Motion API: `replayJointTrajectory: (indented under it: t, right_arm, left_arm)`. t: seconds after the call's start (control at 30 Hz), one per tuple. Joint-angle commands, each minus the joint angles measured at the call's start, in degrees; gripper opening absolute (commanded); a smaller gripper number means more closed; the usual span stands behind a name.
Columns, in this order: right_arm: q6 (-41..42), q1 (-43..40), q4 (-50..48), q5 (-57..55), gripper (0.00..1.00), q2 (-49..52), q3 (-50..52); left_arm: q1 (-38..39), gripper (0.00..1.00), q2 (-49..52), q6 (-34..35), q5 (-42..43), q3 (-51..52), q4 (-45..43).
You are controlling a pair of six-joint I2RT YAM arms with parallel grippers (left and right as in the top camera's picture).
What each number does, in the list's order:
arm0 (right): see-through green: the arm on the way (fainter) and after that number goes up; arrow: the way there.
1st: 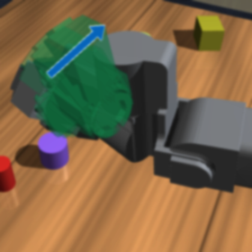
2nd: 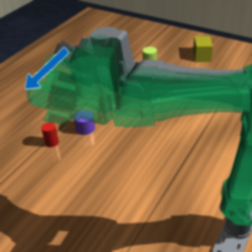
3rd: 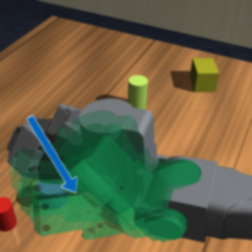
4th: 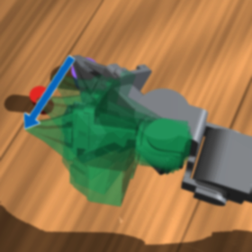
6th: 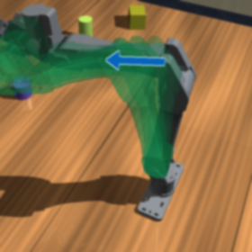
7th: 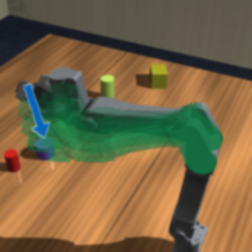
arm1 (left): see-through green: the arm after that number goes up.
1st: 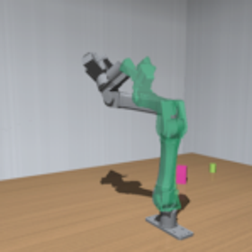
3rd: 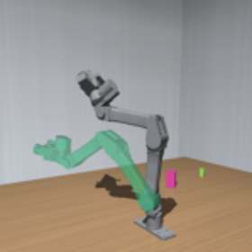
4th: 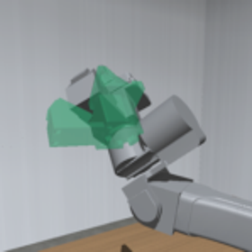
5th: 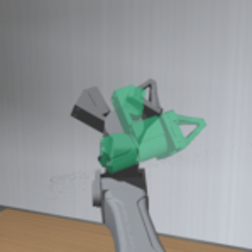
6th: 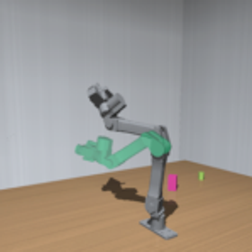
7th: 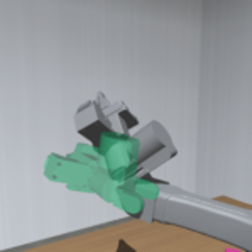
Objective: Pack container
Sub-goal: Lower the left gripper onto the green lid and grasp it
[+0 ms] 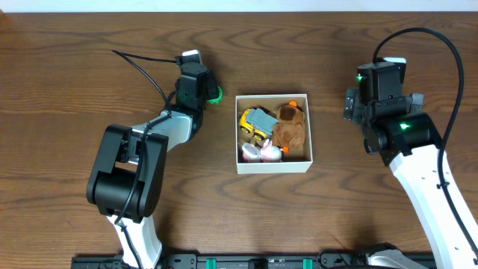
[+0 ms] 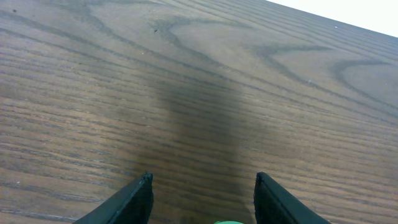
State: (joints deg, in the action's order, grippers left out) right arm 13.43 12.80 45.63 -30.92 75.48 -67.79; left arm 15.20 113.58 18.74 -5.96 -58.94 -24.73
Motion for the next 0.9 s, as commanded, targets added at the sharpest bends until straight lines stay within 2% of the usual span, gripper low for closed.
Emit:
replayJointTrajectory:
  t: [0.0,0.03,0.07,0.13,0.23,0.33,0.43,0.7,0.87]
  right_arm:
    - [0.7,-0.4,0.1,-1.0,0.99,-0.6,-0.3]
    - [0.7,-0.4,0.1,-1.0,0.99,-0.6,-0.3]
    - [0.7,-0.4,0.1,-1.0,0.99,-0.6,-0.3]
    - [0.7,-0.4,0.1,-1.0,0.99,-0.6,-0.3]
    - [0.7,-0.4,0.1,-1.0,0.99,-0.6,-0.3]
    - [0.7,-0.4,0.1,-1.0,0.99,-0.6,-0.3]
    - [0.7,-0.4,0.1,-1.0,0.99,-0.6,-0.3]
    - [0.7,-0.4,0.1,-1.0,0.99,-0.6,-0.3]
    - [0.7,-0.4,0.1,-1.0,0.99,-0.6,-0.3]
  left_arm:
    - [0.0,0.53,0.4,-1.2,0.7,-0.5,-0.4]
    - [0.0,0.54,0.4,-1.2,1.4,-0.5,-0.2]
    - [0.0,0.65,0.4,-1.1,2.4,-0.5,0.0]
    - [0.0,0.76,0.4,-1.1,4.4,-0.4,0.6]
    - [0.0,0.83,0.4,-1.1,5.7,-0.4,1.5]
    - [0.0,0.83,0.4,-1.2,6.3,-0.4,1.7]
    - [0.0,0.76,0.4,-1.2,6.7,-0.4,1.7]
    - [1.3,0.75,0.7,-9.1,6.8,-0.4,1.9]
    - [1.2,0.75,1.4,-9.6,6.8,-0.5,2.0]
